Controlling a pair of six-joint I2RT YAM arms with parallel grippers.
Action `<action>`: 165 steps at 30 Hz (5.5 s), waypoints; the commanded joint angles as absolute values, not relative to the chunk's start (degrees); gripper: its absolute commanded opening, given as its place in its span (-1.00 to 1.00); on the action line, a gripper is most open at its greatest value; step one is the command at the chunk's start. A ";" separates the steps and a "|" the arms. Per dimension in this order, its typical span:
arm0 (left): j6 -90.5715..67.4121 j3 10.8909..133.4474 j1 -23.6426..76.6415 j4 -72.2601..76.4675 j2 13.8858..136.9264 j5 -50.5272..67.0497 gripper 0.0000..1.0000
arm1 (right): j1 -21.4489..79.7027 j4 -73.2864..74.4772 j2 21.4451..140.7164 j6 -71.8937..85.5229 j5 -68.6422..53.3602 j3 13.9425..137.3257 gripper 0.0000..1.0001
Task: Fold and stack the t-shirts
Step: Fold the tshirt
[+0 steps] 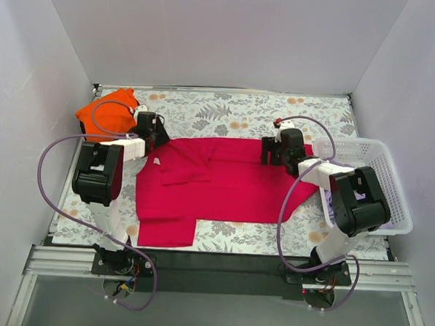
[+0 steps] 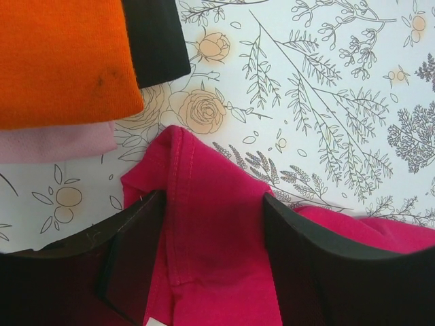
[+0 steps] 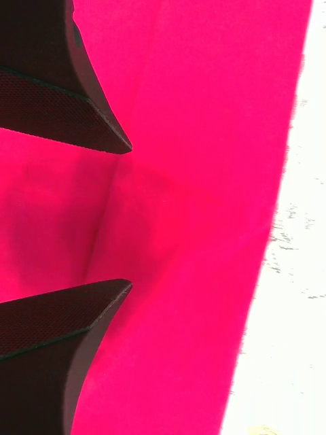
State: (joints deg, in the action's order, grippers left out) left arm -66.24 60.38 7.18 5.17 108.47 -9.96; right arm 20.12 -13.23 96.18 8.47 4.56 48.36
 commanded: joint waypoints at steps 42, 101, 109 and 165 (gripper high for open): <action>-62.67 90.62 4.57 -2.64 124.56 -1.32 0.59 | 12.74 5.54 122.88 8.18 -2.81 88.34 0.35; -120.58 30.85 66.27 -46.15 68.72 -39.38 0.31 | 19.07 -3.25 57.13 11.43 2.64 33.22 0.58; -123.84 28.30 66.27 -43.60 69.79 -41.57 0.30 | 19.07 -3.34 55.99 11.25 2.99 32.61 0.58; -67.42 49.91 31.29 -4.22 79.36 -24.08 -1.00 | 18.19 6.59 67.85 10.02 11.95 36.21 0.60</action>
